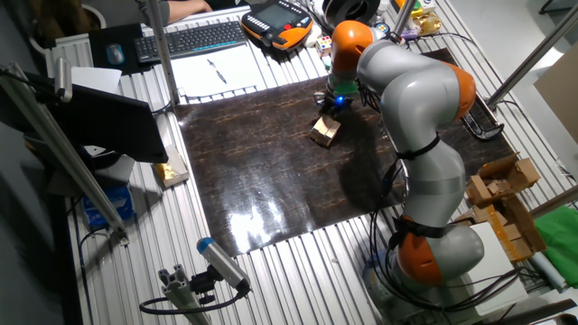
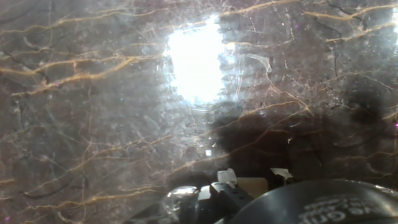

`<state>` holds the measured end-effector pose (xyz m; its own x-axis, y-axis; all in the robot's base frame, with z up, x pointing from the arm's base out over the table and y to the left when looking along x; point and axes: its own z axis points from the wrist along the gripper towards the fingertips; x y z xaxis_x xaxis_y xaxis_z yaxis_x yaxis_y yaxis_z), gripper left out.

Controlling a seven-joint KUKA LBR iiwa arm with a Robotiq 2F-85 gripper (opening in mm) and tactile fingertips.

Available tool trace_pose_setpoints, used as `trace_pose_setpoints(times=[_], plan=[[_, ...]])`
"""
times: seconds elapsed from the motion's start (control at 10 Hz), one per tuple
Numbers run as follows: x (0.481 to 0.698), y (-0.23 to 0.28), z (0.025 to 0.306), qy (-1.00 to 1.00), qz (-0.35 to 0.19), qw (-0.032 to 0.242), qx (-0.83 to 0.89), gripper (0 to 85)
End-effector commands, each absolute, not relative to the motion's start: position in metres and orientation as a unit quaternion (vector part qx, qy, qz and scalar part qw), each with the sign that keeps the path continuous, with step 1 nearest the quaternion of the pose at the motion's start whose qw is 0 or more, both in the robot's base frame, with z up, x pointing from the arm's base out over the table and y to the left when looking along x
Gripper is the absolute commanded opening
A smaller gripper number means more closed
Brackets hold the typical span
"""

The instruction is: Play Jenga

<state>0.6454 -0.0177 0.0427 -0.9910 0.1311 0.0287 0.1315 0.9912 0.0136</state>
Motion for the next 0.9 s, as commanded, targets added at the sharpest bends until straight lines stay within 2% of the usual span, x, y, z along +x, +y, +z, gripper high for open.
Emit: trace_pose_setpoints(times=[0.0, 0.8], plan=[[0.6456, -0.0177, 0.0427, -0.998, -0.007, 0.014, -0.065, 33.0], [0.647, -0.0201, 0.0432, -0.998, -0.004, 0.012, -0.056, 33.0]])
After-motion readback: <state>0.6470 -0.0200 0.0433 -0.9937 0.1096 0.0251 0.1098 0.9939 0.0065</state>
